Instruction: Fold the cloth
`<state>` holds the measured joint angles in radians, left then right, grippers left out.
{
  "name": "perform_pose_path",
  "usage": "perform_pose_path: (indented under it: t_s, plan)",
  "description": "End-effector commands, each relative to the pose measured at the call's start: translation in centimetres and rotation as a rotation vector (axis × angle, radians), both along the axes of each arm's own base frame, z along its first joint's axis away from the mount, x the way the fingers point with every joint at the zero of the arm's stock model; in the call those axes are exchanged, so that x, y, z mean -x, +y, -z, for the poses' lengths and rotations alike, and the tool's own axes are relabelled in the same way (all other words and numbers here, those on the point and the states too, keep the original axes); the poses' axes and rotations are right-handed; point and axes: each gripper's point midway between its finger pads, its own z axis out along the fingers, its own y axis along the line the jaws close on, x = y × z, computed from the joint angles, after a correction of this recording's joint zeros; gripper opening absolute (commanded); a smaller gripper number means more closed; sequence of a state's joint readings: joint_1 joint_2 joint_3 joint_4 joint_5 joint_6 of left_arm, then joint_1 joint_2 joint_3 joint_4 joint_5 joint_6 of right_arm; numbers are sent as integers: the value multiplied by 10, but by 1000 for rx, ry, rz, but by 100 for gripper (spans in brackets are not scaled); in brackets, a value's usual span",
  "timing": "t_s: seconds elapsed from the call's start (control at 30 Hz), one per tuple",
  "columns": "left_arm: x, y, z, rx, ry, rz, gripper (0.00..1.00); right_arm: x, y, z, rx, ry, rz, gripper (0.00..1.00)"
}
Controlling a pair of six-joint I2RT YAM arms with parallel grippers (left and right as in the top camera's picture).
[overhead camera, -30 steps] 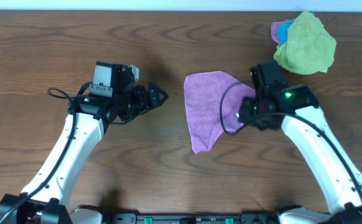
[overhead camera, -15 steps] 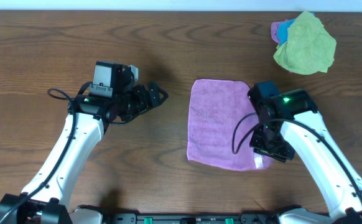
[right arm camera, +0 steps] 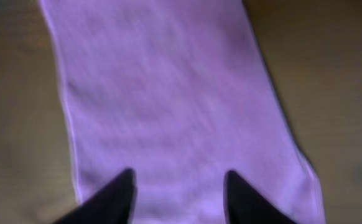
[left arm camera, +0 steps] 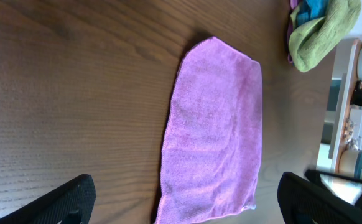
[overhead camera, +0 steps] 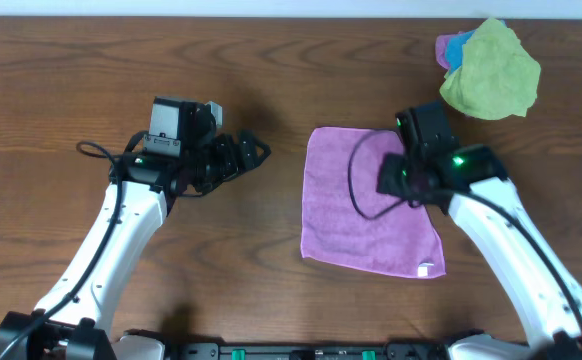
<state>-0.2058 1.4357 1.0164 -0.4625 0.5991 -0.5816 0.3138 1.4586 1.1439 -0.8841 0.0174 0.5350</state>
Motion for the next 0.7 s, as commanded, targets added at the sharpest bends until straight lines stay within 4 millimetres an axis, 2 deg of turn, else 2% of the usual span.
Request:
perform_pose_path:
  t_s: [0.0, 0.1, 0.17, 0.27, 0.37, 0.67]
  plan:
    - [-4, -2, -7, 12, -12, -2, 95, -15, 19, 30, -12, 32, -104, 25]
    - [-4, -3, -7, 12, -12, -1, 95, -38, 38, 56, -70, 23, -137, 7]
    - [-4, -3, -7, 15, -12, 1, 95, -50, 52, 72, -123, 18, -157, 2]
    - [-3, -5, -8, 25, -10, 9, 95, -61, 69, 91, -193, 18, -186, 1]
    - [-2, -6, -9, 32, -7, 14, 95, -69, 75, 105, -210, 13, -190, 1]
    - [2, -9, -10, 51, 6, 28, 95, -86, 92, 117, -230, -51, -217, 1]
